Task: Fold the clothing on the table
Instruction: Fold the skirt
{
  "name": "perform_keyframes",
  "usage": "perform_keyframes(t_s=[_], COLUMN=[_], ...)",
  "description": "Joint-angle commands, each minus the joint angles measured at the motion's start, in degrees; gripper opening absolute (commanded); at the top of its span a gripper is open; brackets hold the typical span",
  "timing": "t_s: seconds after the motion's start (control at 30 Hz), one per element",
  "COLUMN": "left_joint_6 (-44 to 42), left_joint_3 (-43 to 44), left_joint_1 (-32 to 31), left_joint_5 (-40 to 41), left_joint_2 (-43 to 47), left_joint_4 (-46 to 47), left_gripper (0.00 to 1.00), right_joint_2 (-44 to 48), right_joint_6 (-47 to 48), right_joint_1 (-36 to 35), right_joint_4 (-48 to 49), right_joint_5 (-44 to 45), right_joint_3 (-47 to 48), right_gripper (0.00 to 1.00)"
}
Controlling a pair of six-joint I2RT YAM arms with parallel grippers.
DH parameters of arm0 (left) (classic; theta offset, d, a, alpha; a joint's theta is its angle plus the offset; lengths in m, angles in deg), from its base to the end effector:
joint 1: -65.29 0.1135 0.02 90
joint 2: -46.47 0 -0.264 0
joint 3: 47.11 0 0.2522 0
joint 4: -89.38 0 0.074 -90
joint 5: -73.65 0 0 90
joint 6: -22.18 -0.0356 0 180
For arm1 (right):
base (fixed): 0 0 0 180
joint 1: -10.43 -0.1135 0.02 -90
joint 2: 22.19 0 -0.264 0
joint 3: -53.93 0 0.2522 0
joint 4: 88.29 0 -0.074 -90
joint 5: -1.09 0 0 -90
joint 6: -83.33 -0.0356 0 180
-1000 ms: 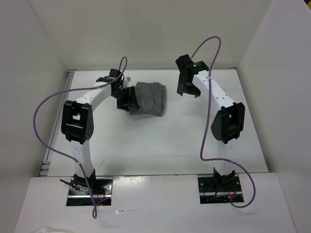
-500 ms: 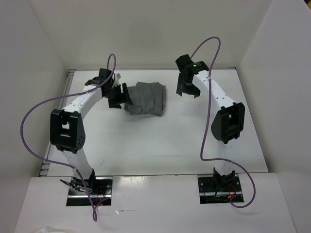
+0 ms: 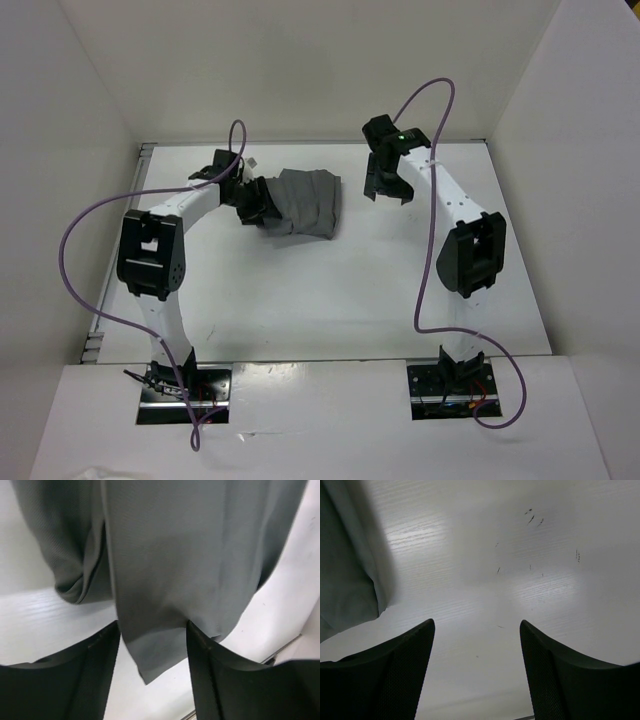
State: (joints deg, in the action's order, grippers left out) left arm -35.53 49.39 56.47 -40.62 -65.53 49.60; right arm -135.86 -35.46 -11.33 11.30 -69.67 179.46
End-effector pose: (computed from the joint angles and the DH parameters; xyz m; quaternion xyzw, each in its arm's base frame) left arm 0.4153 -0.0793 0.2034 -0.1284 0.9264 -0.2903 0.2027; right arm 0.3871 0.1419 0.3070 0.0904 0.9650 -0.0701 0.2360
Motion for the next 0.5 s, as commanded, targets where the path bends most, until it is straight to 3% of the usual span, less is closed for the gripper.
perform_keyframes(t_s=[0.0, 0.1, 0.2, 0.33, 0.37, 0.47], left_joint_6=[1.72, 3.12, 4.70, 5.24, 5.24, 4.01], left_joint_3=[0.32, -0.38, -0.91, 1.62, 3.11, 12.16], left_joint_1=[-0.06, -0.06, -0.06, -0.06, -0.06, -0.67], left_joint_5=[-4.37, -6.83, -8.16, -9.57, -10.26, -10.97], left_joint_2=[-0.84, -2.16, -4.09, -5.59, -6.11, -5.51], left_joint_4=[4.22, 7.02, 9.14, 9.67, 9.15, 6.25], left_gripper=[0.59, 0.48, 0.43, 0.23, 0.09, 0.00], right_joint_2=[3.98, 3.98, 4.51, 5.12, 5.12, 5.12], right_joint_6=[0.50, 0.50, 0.50, 0.50, 0.50, 0.50], right_joint_1=[-0.04, -0.04, -0.04, -0.04, -0.04, -0.04], right_joint_4=[1.53, 1.53, 1.53, 1.00, 1.00, 1.00], right_joint_5=[0.71, 0.71, 1.23, 1.23, 1.23, 1.23], right_joint_3=[-0.58, -0.58, -0.58, -0.58, -0.58, -1.81], right_gripper=[0.74, 0.74, 0.74, 0.74, 0.74, 0.74])
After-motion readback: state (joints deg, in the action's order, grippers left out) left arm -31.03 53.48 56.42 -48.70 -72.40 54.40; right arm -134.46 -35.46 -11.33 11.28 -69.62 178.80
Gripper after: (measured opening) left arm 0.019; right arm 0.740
